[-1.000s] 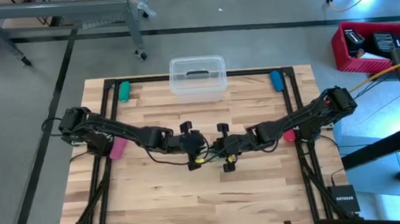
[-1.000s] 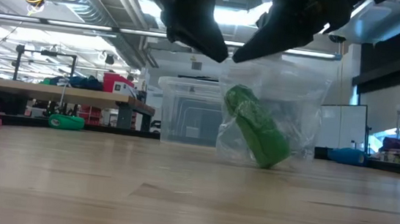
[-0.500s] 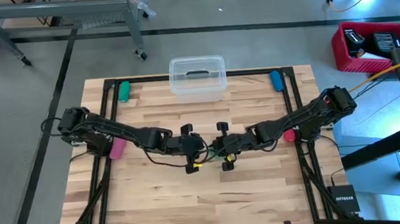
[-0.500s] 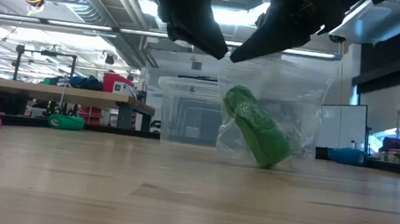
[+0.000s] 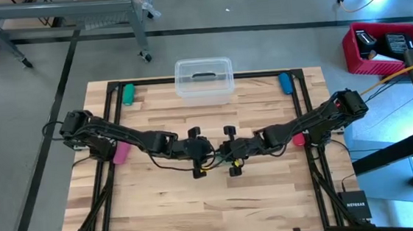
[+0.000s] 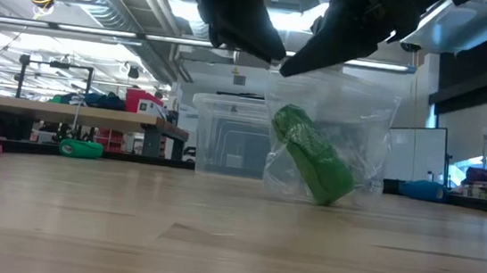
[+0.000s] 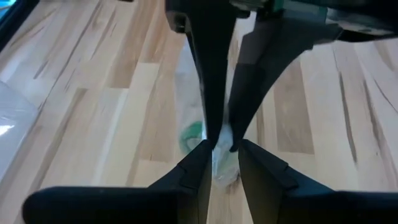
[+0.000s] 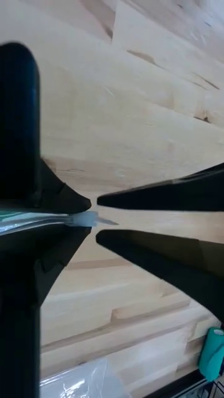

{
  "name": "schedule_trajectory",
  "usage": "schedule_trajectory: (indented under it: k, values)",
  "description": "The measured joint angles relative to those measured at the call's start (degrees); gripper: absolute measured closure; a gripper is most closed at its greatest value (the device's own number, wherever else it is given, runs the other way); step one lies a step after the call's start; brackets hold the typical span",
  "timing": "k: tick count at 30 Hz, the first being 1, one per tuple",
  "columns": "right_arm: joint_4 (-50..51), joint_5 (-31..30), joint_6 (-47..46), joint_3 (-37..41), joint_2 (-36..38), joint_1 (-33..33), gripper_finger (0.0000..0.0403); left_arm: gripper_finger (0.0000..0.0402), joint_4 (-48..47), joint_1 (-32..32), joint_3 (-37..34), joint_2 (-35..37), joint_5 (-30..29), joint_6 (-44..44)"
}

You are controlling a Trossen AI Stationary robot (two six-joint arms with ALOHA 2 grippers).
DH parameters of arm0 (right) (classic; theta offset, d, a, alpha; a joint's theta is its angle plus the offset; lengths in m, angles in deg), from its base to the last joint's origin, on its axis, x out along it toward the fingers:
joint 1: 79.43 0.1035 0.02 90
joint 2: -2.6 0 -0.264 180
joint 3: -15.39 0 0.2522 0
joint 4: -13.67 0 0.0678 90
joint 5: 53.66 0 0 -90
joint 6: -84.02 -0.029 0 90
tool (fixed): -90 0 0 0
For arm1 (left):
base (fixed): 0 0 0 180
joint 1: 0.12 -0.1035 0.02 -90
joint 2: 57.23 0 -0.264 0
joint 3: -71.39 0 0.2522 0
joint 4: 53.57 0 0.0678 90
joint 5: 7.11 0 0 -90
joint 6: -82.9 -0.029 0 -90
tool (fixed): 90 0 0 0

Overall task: Roll bandage
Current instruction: Close the transparent zip bag

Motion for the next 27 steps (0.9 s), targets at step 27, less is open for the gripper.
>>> schedule_trajectory:
  k: [27]
  values:
    - [0.20, -1.45, -0.32, 0.00, -0.07, -0.07, 0.0370, 0.0399, 0.25, -0.01, 0.00, -1.86, -6.78, 3.84]
